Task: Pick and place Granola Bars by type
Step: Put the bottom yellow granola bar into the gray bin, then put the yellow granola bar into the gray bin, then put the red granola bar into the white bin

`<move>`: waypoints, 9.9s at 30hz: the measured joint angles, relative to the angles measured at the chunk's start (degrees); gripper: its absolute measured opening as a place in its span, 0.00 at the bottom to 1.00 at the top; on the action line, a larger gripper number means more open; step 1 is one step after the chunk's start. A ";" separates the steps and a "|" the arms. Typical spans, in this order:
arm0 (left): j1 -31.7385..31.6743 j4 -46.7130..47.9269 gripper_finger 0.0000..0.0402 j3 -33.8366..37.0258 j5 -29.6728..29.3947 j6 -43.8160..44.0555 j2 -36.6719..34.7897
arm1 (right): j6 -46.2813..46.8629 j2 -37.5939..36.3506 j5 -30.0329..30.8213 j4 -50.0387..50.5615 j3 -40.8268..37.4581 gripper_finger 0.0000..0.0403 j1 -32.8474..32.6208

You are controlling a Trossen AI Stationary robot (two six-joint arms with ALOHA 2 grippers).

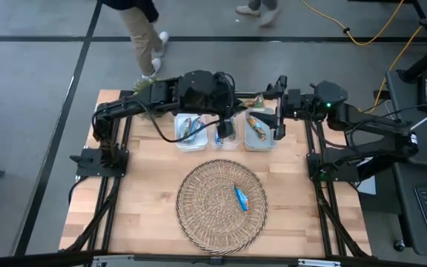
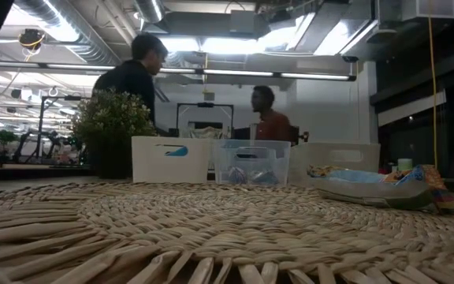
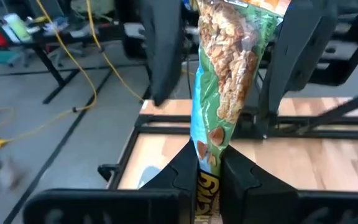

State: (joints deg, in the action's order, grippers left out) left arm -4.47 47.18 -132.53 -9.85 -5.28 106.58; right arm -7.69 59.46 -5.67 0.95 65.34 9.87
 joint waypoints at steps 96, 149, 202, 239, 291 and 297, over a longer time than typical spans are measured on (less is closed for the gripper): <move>7.76 11.37 0.59 3.82 -12.52 14.60 -8.06 | 13.10 20.57 8.49 38.29 -9.37 0.13 21.35; 7.39 18.88 0.59 3.80 -12.98 -1.03 -7.54 | 60.26 21.09 10.94 39.99 -3.93 0.40 -31.21; 6.12 20.87 0.59 3.80 -9.99 1.51 -7.52 | 63.02 38.70 7.61 32.92 -3.96 0.12 -30.56; 6.13 21.88 0.58 3.80 -10.48 4.51 -7.47 | 12.95 -12.76 41.99 40.75 10.35 0.07 -21.71; 5.43 21.84 0.58 3.80 -14.58 9.00 -7.43 | 6.69 16.88 8.93 34.91 -12.46 0.19 22.19; 5.44 21.84 0.58 3.80 -14.58 9.00 -7.43 | -0.36 17.23 -0.18 36.20 -11.49 0.20 23.78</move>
State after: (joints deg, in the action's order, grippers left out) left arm 0.97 69.01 -128.73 -24.43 3.73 99.15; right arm -8.05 76.69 -5.86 37.14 53.85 33.65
